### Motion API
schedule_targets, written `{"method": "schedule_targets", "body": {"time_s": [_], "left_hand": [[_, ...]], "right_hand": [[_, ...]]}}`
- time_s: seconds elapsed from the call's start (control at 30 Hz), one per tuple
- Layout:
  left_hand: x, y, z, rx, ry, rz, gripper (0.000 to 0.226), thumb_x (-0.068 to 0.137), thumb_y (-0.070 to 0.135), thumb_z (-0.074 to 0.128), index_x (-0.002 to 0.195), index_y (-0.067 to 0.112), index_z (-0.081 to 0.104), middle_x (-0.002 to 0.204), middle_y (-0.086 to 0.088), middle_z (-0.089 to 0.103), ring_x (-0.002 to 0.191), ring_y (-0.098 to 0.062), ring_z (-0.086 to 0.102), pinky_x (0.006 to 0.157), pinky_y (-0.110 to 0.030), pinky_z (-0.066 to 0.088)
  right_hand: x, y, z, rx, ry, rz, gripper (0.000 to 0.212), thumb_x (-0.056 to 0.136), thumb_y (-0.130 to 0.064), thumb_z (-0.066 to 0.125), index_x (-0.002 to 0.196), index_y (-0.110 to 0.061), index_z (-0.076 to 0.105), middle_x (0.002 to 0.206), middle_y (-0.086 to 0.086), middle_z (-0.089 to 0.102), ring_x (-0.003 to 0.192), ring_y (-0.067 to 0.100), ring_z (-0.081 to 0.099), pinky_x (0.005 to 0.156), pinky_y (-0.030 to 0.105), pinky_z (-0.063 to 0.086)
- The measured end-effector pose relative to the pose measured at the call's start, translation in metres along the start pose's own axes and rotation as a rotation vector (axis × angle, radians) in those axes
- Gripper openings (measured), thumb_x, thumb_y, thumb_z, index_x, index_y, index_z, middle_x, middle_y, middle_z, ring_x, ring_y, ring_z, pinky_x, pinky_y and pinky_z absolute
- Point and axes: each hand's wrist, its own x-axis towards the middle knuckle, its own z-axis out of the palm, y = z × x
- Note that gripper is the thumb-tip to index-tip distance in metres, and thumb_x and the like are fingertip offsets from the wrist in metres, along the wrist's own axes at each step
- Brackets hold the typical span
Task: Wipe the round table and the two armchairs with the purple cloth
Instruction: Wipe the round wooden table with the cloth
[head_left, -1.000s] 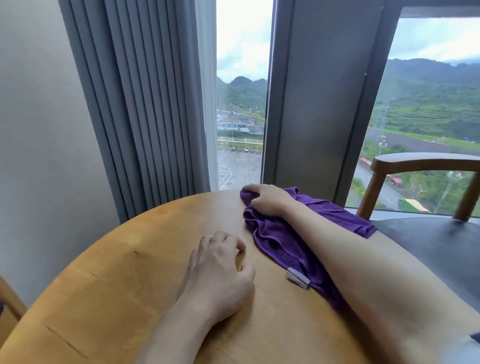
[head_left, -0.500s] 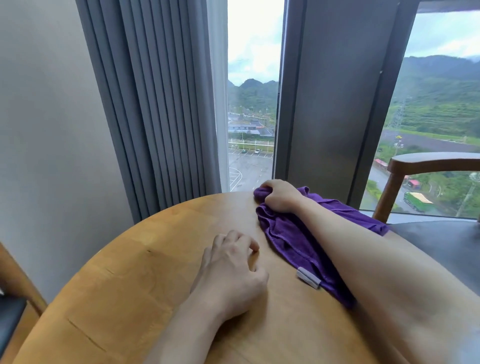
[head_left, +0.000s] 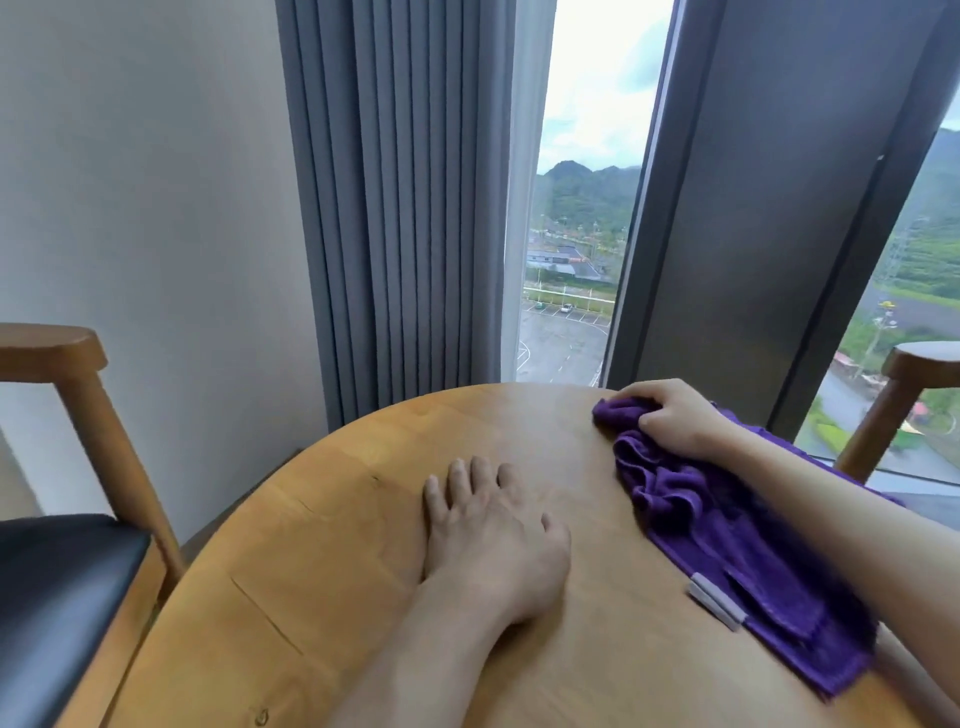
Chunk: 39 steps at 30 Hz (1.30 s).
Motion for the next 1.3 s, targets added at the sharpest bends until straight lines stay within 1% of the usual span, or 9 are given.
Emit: {"method": "schedule_targets", "body": {"time_s": [0.13, 0.3, 0.47, 0.6, 0.7, 0.83, 0.93, 1.07, 1.3], "left_hand": [[0.002, 0.007, 0.002, -0.036, -0.075, 0.121, 0.070, 0.093, 0.043, 0.028, 0.156, 0.018, 0.013, 0.167, -0.005, -0.001, 0.152, -0.019, -0.010, 0.121, -0.046, -0.013], [0.004, 0.006, 0.002, -0.073, -0.066, 0.147, 0.075, 0.085, 0.047, 0.033, 0.154, 0.022, 0.017, 0.166, 0.000, 0.005, 0.152, -0.016, -0.005, 0.122, -0.043, -0.009], [0.005, 0.002, -0.002, -0.126, 0.010, 0.143, 0.068, 0.081, 0.052, 0.038, 0.145, 0.031, 0.032, 0.158, 0.007, 0.024, 0.148, -0.014, 0.010, 0.123, -0.040, -0.001], [0.001, 0.001, -0.003, -0.031, -0.109, 0.104, 0.070, 0.088, 0.055, 0.032, 0.154, 0.036, 0.016, 0.166, 0.001, -0.001, 0.152, -0.027, -0.013, 0.120, -0.050, -0.013], [0.006, -0.012, -0.015, 0.042, -0.207, 0.139, 0.075, 0.087, 0.067, 0.031, 0.155, 0.042, 0.010, 0.166, 0.007, -0.002, 0.153, -0.022, -0.008, 0.122, -0.048, -0.006], [0.022, -0.038, -0.031, -0.010, -0.094, 0.194, 0.058, 0.089, 0.065, 0.039, 0.143, 0.043, 0.036, 0.151, 0.014, 0.035, 0.136, -0.017, 0.032, 0.114, -0.041, 0.029], [0.026, -0.046, -0.022, -0.090, -0.059, 0.219, 0.054, 0.091, 0.065, 0.035, 0.140, 0.042, 0.034, 0.149, 0.021, 0.028, 0.141, -0.010, 0.020, 0.118, -0.038, 0.023], [0.036, -0.045, -0.015, -0.047, -0.081, 0.251, 0.063, 0.086, 0.069, 0.038, 0.141, 0.039, 0.029, 0.150, 0.019, 0.023, 0.142, -0.005, 0.010, 0.122, -0.040, 0.012], [0.034, -0.051, -0.022, -0.158, -0.064, 0.244, 0.060, 0.078, 0.076, 0.046, 0.130, 0.048, 0.038, 0.143, 0.024, 0.031, 0.137, -0.003, 0.020, 0.114, -0.034, 0.022]], "right_hand": [[0.045, -0.015, 0.024, -0.171, -0.062, 0.069, 0.054, 0.085, -0.005, 0.048, 0.130, -0.029, 0.066, 0.133, -0.002, 0.066, 0.121, 0.021, 0.058, 0.099, 0.028, 0.041], [0.050, -0.037, 0.040, -0.198, -0.153, 0.014, 0.066, 0.080, -0.003, 0.043, 0.134, -0.038, 0.062, 0.142, -0.006, 0.060, 0.129, 0.020, 0.053, 0.103, 0.028, 0.039], [0.010, -0.033, 0.046, 0.019, 0.020, -0.080, 0.063, 0.061, -0.002, 0.040, 0.082, -0.050, 0.076, 0.094, -0.021, 0.074, 0.102, 0.009, 0.064, 0.091, 0.021, 0.045], [0.007, -0.034, 0.038, 0.107, 0.183, 0.058, 0.052, 0.063, -0.005, 0.042, 0.061, -0.048, 0.072, 0.077, -0.023, 0.073, 0.089, 0.007, 0.066, 0.077, 0.026, 0.051], [0.009, -0.040, 0.041, 0.079, 0.215, 0.128, 0.044, 0.067, -0.009, 0.044, 0.065, -0.045, 0.071, 0.085, -0.020, 0.070, 0.091, 0.012, 0.063, 0.072, 0.027, 0.043], [0.011, -0.035, 0.044, 0.081, 0.204, 0.130, 0.043, 0.066, -0.015, 0.042, 0.074, -0.045, 0.072, 0.092, -0.023, 0.069, 0.096, 0.010, 0.062, 0.080, 0.030, 0.046], [0.021, -0.033, 0.047, -0.021, 0.117, 0.122, 0.043, 0.073, -0.013, 0.044, 0.083, -0.044, 0.072, 0.108, -0.019, 0.071, 0.104, 0.012, 0.062, 0.088, 0.031, 0.048], [0.049, -0.035, 0.046, -0.131, -0.024, 0.075, 0.048, 0.086, -0.012, 0.046, 0.119, -0.035, 0.072, 0.131, -0.008, 0.067, 0.120, 0.019, 0.058, 0.094, 0.030, 0.042], [0.064, -0.061, 0.059, -0.120, -0.138, 0.009, 0.059, 0.081, -0.006, 0.041, 0.122, -0.037, 0.069, 0.136, -0.006, 0.064, 0.125, 0.020, 0.056, 0.109, 0.037, 0.043]]}}
